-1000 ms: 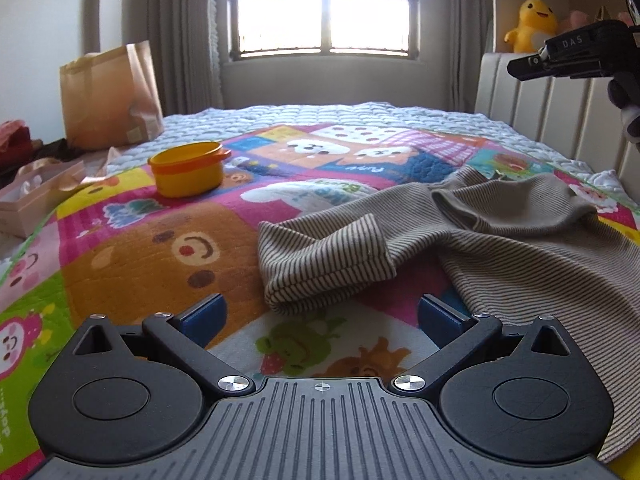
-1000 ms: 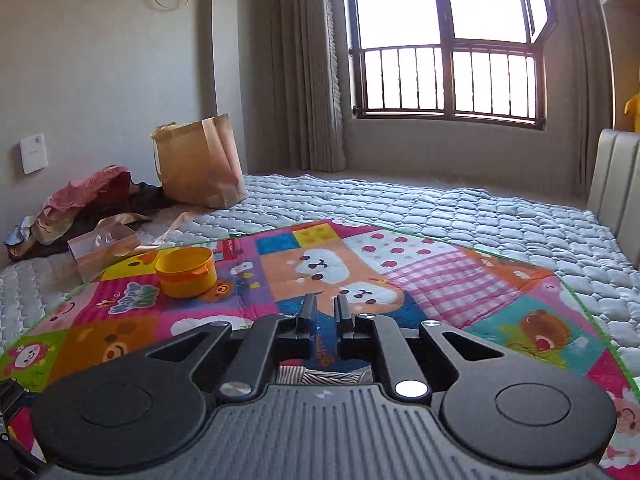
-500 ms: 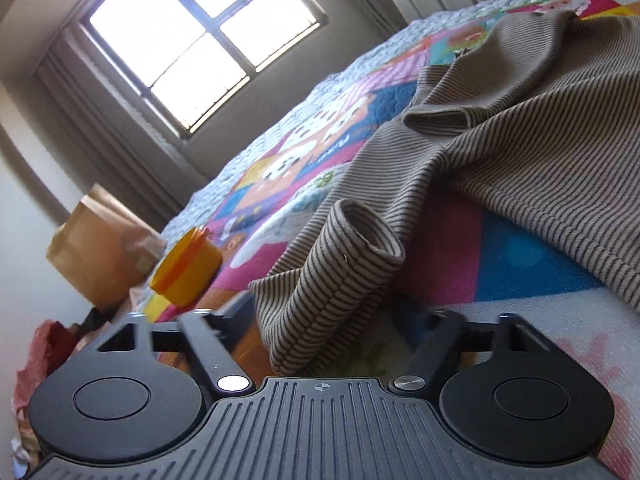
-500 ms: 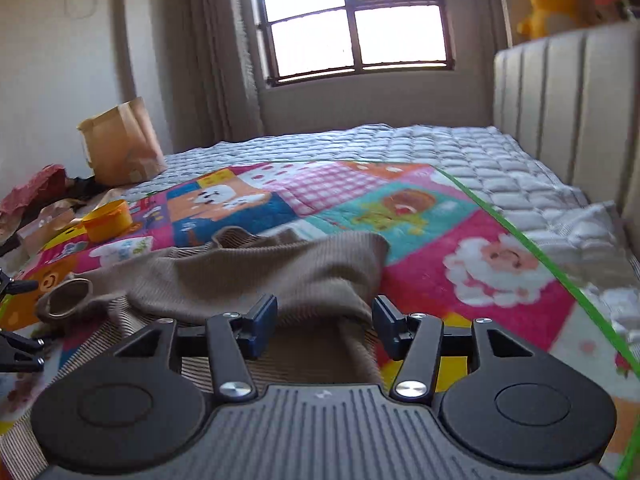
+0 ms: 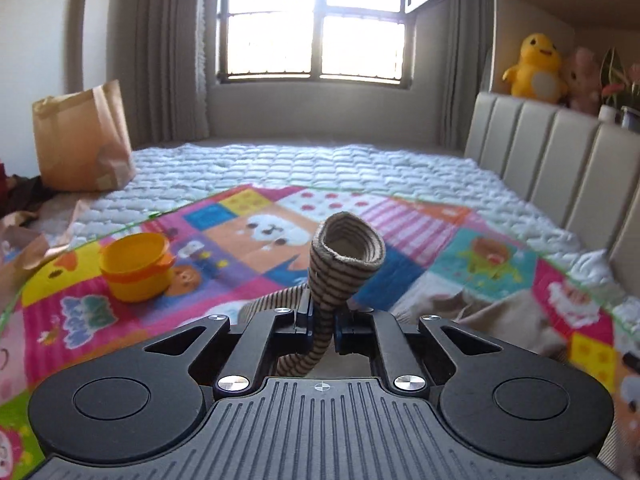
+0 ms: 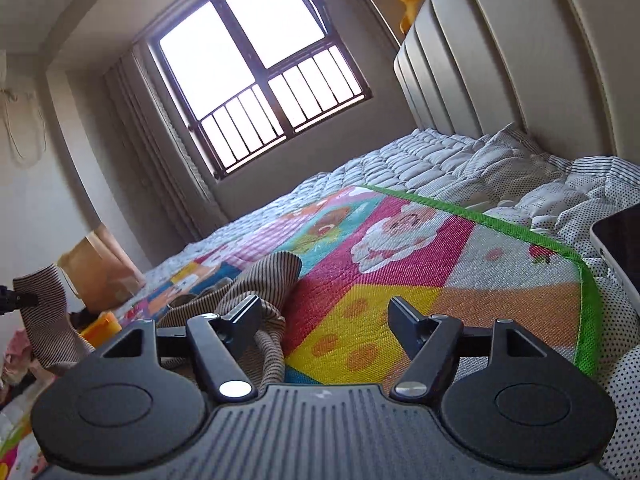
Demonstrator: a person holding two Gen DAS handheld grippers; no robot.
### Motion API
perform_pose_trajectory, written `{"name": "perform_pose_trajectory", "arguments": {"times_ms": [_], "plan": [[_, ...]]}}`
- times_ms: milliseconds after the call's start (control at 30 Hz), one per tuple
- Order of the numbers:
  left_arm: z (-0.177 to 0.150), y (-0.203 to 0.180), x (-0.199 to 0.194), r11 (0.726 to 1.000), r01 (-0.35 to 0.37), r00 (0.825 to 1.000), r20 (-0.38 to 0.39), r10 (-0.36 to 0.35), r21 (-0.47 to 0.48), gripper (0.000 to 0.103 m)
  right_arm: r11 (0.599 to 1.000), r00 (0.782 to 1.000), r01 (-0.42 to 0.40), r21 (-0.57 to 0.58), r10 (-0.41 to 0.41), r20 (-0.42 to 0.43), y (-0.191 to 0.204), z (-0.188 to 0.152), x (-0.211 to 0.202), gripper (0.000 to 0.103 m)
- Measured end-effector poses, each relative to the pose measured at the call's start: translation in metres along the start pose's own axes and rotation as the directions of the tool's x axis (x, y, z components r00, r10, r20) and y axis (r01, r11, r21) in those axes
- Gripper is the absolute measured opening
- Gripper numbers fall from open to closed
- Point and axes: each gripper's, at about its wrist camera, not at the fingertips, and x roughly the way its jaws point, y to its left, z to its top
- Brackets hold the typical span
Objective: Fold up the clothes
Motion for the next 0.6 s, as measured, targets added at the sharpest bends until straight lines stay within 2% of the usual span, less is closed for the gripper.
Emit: {"name": "perform_pose_trajectory", "arguments": {"times_ms": [67, 167, 233, 367, 433, 533, 600], "plan": [[0.011, -0.029, 0.007, 0.998, 0.06, 0.998, 0.013, -0.06, -0.018, 0.01, 0.998, 0.999, -0.047, 0.045, 0.046, 0.022, -0.009, 0.001, -0.003, 0.079], [0.022, -0.078, 0.025, 0.992, 0.128, 0.991, 0.03, -0.128, -0.008, 0.009, 0.99, 0.997, -0.082, 0.117, 0.079, 0.026, -0.021, 0.003, -0.003, 0.08], [0.023, -0.111, 0.039, 0.985, 0.17, 0.985, 0.028, -0.17, -0.004, 0.009, 0.988, 0.995, -0.095, 0.119, 0.093, 0.024, -0.022, 0.003, -0.002, 0.08], [0.012, -0.172, 0.075, 0.971, 0.237, 0.971, -0.03, -0.237, 0.009, 0.009, 0.992, 0.994, -0.108, 0.058, 0.107, 0.021, -0.013, 0.002, -0.003, 0.083], [0.002, -0.195, 0.09, 0.966, 0.257, 0.965, -0.065, -0.256, 0.011, 0.01, 0.993, 0.994, -0.11, 0.036, 0.109, 0.021, -0.01, 0.001, -0.004, 0.088], [-0.013, -0.216, 0.111, 0.962, 0.273, 0.956, -0.109, -0.271, 0.009, 0.011, 0.993, 0.993, -0.116, 0.035, 0.116, 0.021, -0.01, 0.001, -0.004, 0.098], [-0.02, -0.222, 0.118, 0.961, 0.276, 0.954, -0.125, -0.273, 0.005, 0.014, 0.991, 0.992, -0.124, 0.042, 0.124, 0.022, -0.012, 0.001, -0.005, 0.099]]}}
